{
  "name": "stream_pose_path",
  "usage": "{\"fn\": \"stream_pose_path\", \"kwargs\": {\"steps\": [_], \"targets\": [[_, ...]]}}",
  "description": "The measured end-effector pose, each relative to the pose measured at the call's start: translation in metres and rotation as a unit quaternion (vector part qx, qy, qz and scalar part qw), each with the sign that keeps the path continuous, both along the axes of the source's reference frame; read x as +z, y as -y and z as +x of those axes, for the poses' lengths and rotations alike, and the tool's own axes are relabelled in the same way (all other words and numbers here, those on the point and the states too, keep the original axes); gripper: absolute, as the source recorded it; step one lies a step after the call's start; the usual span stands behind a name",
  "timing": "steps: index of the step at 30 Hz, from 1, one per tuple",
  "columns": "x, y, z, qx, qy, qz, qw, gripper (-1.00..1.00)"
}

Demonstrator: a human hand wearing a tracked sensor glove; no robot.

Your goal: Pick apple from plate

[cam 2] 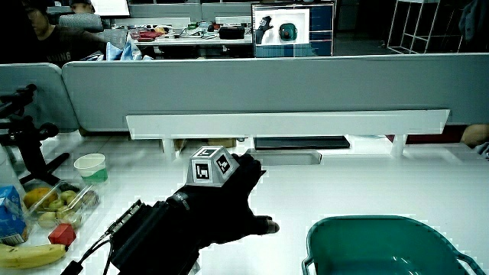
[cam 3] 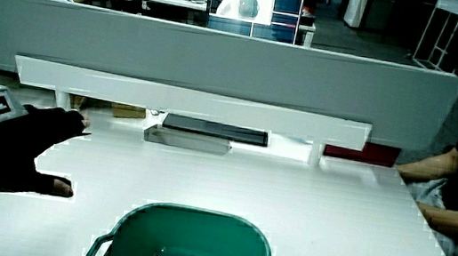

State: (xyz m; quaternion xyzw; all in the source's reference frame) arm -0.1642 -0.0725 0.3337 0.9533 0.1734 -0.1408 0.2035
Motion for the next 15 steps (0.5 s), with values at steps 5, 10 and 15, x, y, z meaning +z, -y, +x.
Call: {"fn": "stream_pose_path", "kwargs": {"steps": [5, 10, 15], "targets": [[-0.004, -0.005, 0.019, 0.072, -0.031, 0.042, 0.996, 0.0], [0.003, -0.014, 0.043, 0.072, -0.057, -0.015, 0.9957, 0.0], [0.008, -0.019, 0.067, 0.153, -0.104, 0.003, 0.9827, 0.0]]}}
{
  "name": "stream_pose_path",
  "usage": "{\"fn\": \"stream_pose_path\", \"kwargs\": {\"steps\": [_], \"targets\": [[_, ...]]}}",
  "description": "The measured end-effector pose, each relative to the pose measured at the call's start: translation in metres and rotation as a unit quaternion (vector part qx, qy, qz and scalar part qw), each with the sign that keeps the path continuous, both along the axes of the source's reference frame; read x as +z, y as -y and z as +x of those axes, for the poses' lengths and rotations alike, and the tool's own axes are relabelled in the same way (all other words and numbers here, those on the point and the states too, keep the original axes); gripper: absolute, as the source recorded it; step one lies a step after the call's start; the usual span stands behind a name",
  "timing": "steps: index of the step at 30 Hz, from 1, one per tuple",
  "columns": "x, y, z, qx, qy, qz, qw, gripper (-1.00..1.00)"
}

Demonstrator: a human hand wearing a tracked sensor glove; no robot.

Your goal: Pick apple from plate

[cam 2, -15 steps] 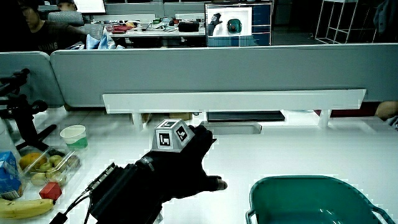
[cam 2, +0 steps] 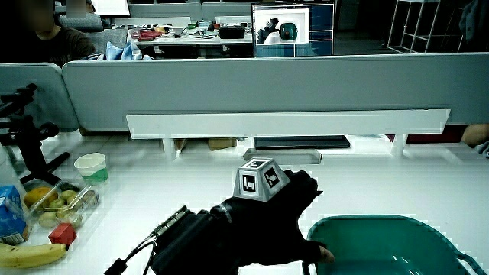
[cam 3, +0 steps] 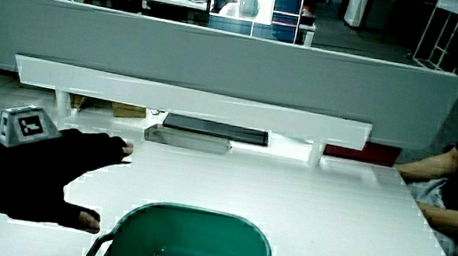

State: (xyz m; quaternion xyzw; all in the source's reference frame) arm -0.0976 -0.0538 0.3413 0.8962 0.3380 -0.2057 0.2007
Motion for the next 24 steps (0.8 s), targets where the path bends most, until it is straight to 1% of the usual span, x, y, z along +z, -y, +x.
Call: {"fn": "stream_pose_path", "kwargs": {"steps": [1, 2, 3, 4, 5, 6, 7, 8, 10, 11, 12, 13, 14, 15, 16, 17, 18, 19, 20, 21, 23, 24], "targets": [[0.002, -0.002, 0.002, -0.042, -0.002, -0.069, 0.9968, 0.0], [0.002, -0.002, 0.006, -0.018, -0.003, -0.039, 0.9991, 0.0], [0.003, -0.002, 0.009, -0.002, 0.008, -0.019, 0.9998, 0.0], [0.007, -0.004, 0.012, -0.021, -0.012, -0.059, 0.998, 0.0], [0.007, -0.003, 0.017, 0.027, -0.013, 0.006, 0.9995, 0.0], [0.008, -0.005, 0.021, 0.024, -0.034, -0.013, 0.9991, 0.0], [0.008, -0.008, 0.025, -0.005, 0.006, -0.021, 0.9997, 0.0], [0.015, -0.007, 0.029, 0.023, -0.011, -0.031, 0.9992, 0.0], [0.019, -0.012, 0.038, 0.008, -0.026, -0.054, 0.9982, 0.0], [0.019, -0.012, 0.043, 0.029, -0.002, -0.043, 0.9987, 0.0], [0.02, -0.013, 0.048, 0.048, -0.016, -0.022, 0.9985, 0.0], [0.022, -0.015, 0.052, 0.038, -0.01, -0.051, 0.9979, 0.0], [0.022, -0.017, 0.056, 0.024, 0.006, -0.066, 0.9975, 0.0], [0.022, -0.018, 0.059, 0.033, -0.002, -0.071, 0.9969, 0.0], [0.021, -0.02, 0.063, 0.029, 0.014, -0.079, 0.9964, 0.0], [0.02, -0.022, 0.066, 0.032, 0.014, -0.097, 0.9947, 0.0], [0.018, -0.023, 0.068, 0.021, 0.026, -0.099, 0.9946, 0.0], [0.018, -0.025, 0.07, 0.019, 0.029, -0.107, 0.9936, 0.0], [0.025, -0.026, 0.073, 0.033, 0.02, -0.1, 0.9942, 0.0], [0.028, -0.027, 0.076, 0.038, 0.018, -0.098, 0.9944, 0.0], [0.036, -0.031, 0.082, 0.039, 0.021, -0.108, 0.9932, 0.0], [0.045, -0.032, 0.086, 0.063, 0.007, -0.102, 0.9927, 0.0]]}}
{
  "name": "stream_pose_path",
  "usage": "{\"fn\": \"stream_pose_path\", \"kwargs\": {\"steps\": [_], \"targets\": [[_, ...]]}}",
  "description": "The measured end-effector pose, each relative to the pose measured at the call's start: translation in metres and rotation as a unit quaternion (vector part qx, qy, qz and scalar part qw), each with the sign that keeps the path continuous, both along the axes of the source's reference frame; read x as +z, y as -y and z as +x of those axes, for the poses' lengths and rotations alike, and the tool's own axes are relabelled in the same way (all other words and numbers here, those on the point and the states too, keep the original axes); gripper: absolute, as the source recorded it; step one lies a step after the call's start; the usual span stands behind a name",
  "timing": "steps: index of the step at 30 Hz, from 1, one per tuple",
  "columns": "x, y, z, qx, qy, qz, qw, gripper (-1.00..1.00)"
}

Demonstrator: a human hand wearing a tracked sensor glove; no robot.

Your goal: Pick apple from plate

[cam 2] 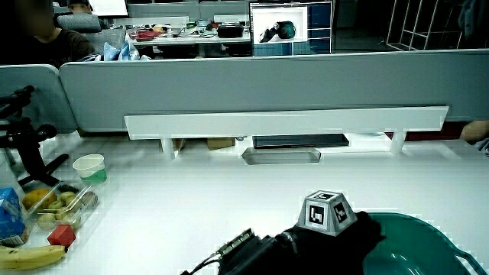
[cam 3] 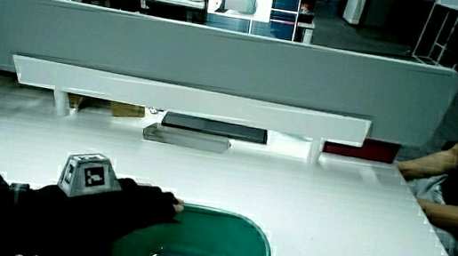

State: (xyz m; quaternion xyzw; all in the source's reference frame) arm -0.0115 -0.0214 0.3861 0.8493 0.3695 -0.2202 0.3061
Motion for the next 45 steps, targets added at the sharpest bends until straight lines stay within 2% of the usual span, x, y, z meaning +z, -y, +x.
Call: {"fn": "stream_pose_path", "kwargs": {"steps": [1, 2, 3, 6, 7, 8, 9, 10, 11, 12, 14, 16, 18, 27, 30, 36, 39, 45], "targets": [[0.003, -0.002, 0.004, 0.013, 0.001, 0.01, 0.9999, 0.0], [0.005, -0.004, 0.007, 0.01, 0.009, 0.001, 0.9999, 0.0], [0.0, -0.006, 0.009, -0.005, 0.027, -0.035, 0.999, 0.0], [-0.003, -0.009, 0.016, -0.006, 0.043, -0.044, 0.9981, 0.0], [0.0, -0.01, 0.019, 0.0, 0.035, -0.039, 0.9986, 0.0], [0.003, -0.011, 0.021, -0.004, 0.04, -0.055, 0.9977, 0.0], [0.006, -0.011, 0.025, 0.002, 0.037, -0.046, 0.9982, 0.0], [0.002, -0.013, 0.027, -0.005, 0.042, -0.047, 0.998, 0.0], [0.002, -0.014, 0.03, 0.003, 0.046, -0.048, 0.9977, 0.0], [0.0, -0.015, 0.031, 0.004, 0.054, -0.039, 0.9978, 0.0], [0.002, -0.017, 0.035, 0.005, 0.069, -0.044, 0.9967, 0.0], [0.006, -0.019, 0.038, 0.005, 0.073, -0.038, 0.9966, 0.0], [0.005, -0.02, 0.04, 0.009, 0.09, -0.033, 0.9954, 0.0], [0.011, -0.022, 0.045, 0.013, 0.097, -0.03, 0.9947, 0.0], [0.012, -0.022, 0.046, 0.01, 0.098, -0.039, 0.9943, 0.0], [0.014, -0.023, 0.05, 0.006, 0.103, -0.03, 0.9942, 0.21], [0.017, -0.022, 0.05, 0.004, 0.104, -0.039, 0.9938, 0.31], [0.016, -0.023, 0.052, 0.002, 0.098, -0.027, 0.9948, 0.52]]}}
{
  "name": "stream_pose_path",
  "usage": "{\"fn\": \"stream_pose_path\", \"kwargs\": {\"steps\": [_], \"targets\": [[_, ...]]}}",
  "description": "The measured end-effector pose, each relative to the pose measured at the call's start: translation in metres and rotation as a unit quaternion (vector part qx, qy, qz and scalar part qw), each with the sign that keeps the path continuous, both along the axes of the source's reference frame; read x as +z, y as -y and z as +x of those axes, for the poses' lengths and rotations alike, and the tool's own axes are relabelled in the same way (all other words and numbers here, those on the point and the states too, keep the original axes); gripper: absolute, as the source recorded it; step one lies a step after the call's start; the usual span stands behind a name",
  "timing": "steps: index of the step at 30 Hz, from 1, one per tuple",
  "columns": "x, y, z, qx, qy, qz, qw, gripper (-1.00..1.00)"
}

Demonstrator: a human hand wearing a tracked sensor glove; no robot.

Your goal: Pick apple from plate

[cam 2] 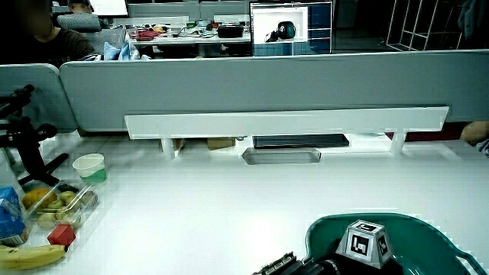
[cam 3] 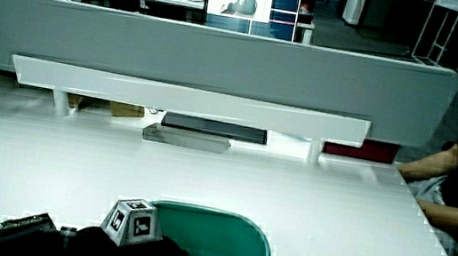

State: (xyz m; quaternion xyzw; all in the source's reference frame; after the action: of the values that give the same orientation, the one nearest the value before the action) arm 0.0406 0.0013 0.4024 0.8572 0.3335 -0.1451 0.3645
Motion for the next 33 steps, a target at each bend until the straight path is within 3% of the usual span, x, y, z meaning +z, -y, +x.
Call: {"fn": "stream_pose_path", "kwargs": {"steps": [14, 23, 33], "targets": [[0.0, -0.004, -0.001, 0.011, -0.052, 0.045, 0.9976, 1.0], [-0.003, -0.005, -0.006, 0.012, -0.077, 0.049, 0.9957, 1.0], [-0.029, 0.003, -0.014, 0.007, -0.101, 0.068, 0.9925, 1.0]]}}
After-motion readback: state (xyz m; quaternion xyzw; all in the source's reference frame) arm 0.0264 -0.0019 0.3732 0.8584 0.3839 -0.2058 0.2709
